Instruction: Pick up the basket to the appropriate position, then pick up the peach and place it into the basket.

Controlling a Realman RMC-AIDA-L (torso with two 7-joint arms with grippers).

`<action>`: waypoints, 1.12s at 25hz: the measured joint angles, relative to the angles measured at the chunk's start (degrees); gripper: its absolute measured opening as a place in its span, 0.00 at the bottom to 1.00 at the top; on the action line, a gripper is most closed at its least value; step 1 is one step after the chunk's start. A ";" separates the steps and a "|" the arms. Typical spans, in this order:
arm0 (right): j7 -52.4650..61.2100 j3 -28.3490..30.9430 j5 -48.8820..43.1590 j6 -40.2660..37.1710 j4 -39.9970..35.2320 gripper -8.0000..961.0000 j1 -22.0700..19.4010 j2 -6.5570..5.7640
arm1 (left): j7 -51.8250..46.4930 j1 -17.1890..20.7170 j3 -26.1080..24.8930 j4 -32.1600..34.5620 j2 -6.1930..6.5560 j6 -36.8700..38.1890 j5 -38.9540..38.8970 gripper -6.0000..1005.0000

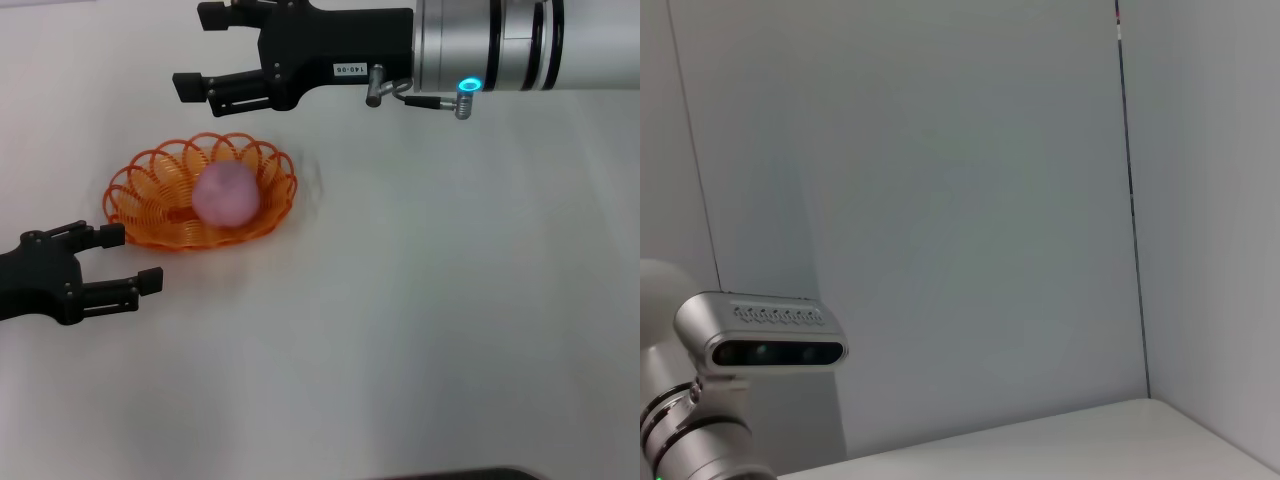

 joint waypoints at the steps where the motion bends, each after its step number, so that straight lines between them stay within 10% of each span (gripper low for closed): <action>1: 0.00 0.01 0.00 -0.18 0.00 0.83 -0.15 -0.05 | -0.02 -0.02 -0.01 -0.02 0.00 0.04 0.00 0.88; 8: 3.29 0.14 -2.59 -4.61 -6.33 0.98 -6.10 -1.32 | -0.48 -0.11 -0.31 -0.05 0.00 0.82 -0.11 0.88; 19: 20.63 2.41 -21.57 -13.18 -21.90 0.97 -20.54 -5.70 | -1.48 -0.28 -2.02 0.42 0.17 1.19 -0.88 0.88; 28: 22.09 6.16 -30.34 -13.24 -21.51 0.96 -20.90 -4.47 | -1.54 -0.37 -2.02 0.46 0.18 1.08 -0.91 0.88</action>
